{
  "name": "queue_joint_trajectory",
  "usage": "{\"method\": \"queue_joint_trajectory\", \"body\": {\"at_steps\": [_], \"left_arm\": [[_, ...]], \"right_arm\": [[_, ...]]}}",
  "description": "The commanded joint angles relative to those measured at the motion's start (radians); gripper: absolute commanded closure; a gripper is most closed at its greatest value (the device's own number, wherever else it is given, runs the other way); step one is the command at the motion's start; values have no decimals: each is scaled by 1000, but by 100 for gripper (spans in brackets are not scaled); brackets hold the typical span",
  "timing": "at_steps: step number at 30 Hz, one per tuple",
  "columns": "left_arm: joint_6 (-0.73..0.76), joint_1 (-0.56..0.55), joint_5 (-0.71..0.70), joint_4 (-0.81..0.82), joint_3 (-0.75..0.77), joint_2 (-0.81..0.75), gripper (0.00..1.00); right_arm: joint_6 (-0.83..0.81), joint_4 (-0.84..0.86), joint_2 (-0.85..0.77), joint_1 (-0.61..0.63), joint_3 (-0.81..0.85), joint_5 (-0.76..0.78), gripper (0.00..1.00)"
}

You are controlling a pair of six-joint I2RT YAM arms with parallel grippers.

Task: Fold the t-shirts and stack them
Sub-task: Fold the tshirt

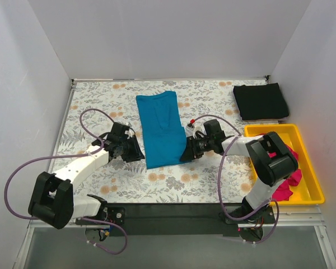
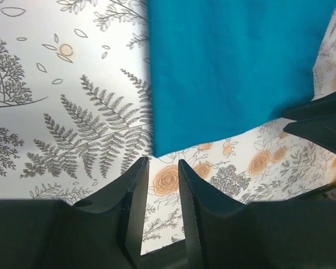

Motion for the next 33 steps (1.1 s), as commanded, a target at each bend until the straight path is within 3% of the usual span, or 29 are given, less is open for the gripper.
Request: {"method": "queue_joint_trajectory", "body": {"at_steps": [1, 6, 8, 11, 16, 22, 33], "left_arm": [[-29, -45, -94, -83, 23, -32, 72], [-79, -123, -183, -169, 84, 29, 58], [-95, -160, -257, -195, 110, 74, 51], [-111, -209, -314, -222, 163, 123, 43], [-130, -263, -347, -246, 207, 198, 42], [-138, -311, -389, -258, 253, 290, 49], [-134, -332, -412, -265, 259, 388, 50]], "right_arm": [[-48, -177, -113, 30, 30, 126, 69], [-48, -406, -206, 59, 106, 406, 64], [-43, -498, -223, 78, 135, 533, 52], [-16, -558, -251, 107, 138, 655, 46], [12, -576, -260, 138, 142, 704, 45], [8, -580, -243, 158, 155, 712, 45], [18, -577, -208, 191, 162, 747, 45]]}}
